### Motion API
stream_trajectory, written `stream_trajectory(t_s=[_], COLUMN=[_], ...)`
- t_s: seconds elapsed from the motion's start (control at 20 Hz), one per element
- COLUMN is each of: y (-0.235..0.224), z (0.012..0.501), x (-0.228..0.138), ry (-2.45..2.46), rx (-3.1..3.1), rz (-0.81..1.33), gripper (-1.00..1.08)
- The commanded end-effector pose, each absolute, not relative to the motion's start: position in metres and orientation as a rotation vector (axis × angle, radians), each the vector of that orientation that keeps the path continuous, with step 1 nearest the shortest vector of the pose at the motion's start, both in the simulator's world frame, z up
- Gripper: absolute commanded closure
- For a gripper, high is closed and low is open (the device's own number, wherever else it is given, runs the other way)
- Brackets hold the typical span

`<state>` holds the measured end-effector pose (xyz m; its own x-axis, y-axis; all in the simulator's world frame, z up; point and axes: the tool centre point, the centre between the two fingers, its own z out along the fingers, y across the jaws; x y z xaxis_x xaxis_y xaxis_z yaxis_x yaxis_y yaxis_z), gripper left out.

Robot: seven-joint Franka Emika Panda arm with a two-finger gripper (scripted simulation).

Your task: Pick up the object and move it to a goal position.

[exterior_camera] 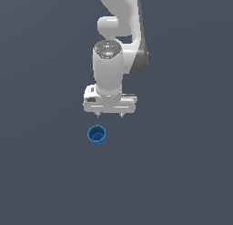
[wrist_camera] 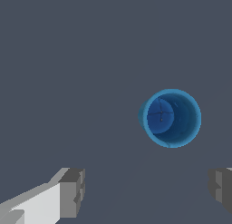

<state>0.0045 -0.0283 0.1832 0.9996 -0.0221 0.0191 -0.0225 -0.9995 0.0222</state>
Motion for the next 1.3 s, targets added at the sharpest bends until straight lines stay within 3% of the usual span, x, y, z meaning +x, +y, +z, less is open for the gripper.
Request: stream_trajectory(t_s=[0.0,0.75,1.25], y=[-0.028,-0.023,-0.031], z=[0.183,0.182,0.209], x=[0.004,-0.001,0.004], ry=[-0.035,0.020,0.085], rx=[3.119,3.110,3.084], rz=[0.029,0.003,0.061], gripper=[-0.20,-0.20,-0.20])
